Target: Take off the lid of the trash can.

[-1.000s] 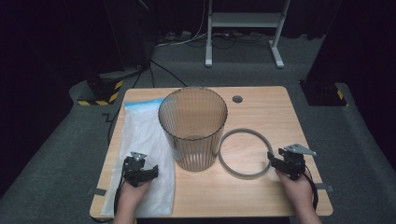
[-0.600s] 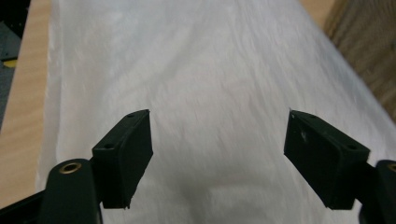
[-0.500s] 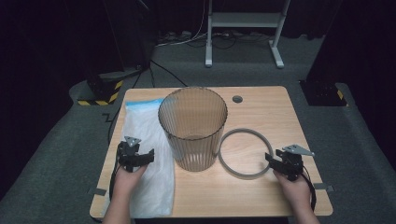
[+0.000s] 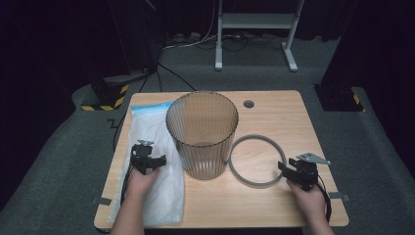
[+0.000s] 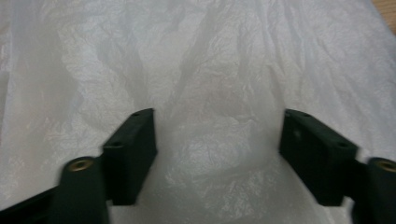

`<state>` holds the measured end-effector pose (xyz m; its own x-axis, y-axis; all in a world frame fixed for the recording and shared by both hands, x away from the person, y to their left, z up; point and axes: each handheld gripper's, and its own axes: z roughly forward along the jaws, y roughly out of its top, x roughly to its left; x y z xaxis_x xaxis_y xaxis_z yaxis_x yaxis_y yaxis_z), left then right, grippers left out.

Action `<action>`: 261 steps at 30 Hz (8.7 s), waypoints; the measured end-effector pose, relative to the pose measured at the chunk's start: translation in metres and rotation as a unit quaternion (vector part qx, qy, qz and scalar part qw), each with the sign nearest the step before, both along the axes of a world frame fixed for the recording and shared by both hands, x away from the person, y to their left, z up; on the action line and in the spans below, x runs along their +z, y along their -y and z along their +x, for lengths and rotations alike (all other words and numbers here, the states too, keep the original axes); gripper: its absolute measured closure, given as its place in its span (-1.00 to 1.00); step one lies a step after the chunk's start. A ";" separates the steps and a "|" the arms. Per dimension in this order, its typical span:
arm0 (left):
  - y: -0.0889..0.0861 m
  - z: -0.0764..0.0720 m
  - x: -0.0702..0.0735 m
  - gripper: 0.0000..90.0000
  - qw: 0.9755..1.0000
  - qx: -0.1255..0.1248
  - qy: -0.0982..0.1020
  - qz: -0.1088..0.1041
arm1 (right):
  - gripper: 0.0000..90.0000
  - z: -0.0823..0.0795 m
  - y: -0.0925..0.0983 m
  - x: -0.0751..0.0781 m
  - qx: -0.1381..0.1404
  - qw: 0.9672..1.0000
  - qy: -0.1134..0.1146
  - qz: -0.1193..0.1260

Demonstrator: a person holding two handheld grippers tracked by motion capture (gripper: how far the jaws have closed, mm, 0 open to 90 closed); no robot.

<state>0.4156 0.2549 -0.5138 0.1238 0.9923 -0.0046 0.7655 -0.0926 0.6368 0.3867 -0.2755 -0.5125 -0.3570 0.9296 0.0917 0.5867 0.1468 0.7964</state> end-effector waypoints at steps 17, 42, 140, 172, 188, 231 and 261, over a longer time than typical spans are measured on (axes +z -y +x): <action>0.014 -0.007 0.011 0.99 0.999 -0.014 0.033 -0.032 | 0.04 -0.003 -0.002 0.002 0.006 1.000 0.007 0.006; 0.022 -0.047 0.067 1.00 0.973 0.022 0.208 -0.101 | -0.11 -0.011 -0.016 0.013 0.028 0.997 0.070 0.014; 0.057 -0.117 0.182 0.50 0.869 -0.031 0.483 -0.104 | 1.00 -0.012 -0.181 0.224 0.056 0.922 0.383 -0.011; 0.034 -0.086 0.163 1.00 0.874 -0.013 0.484 -0.031 | 0.76 0.001 -0.185 0.203 0.104 0.951 0.291 -0.011; 0.079 -0.128 0.177 1.00 0.843 -0.059 0.535 -0.026 | 0.28 -0.019 -0.164 0.219 0.101 0.946 0.309 0.020; 0.118 -0.128 0.222 0.84 0.840 -0.132 0.523 -0.051 | 0.99 -0.058 -0.253 0.208 0.234 0.926 0.297 0.009; 0.052 -0.144 0.095 -0.20 0.898 -0.040 0.437 -0.016 | 0.99 0.006 -0.177 0.196 0.097 0.959 0.266 0.021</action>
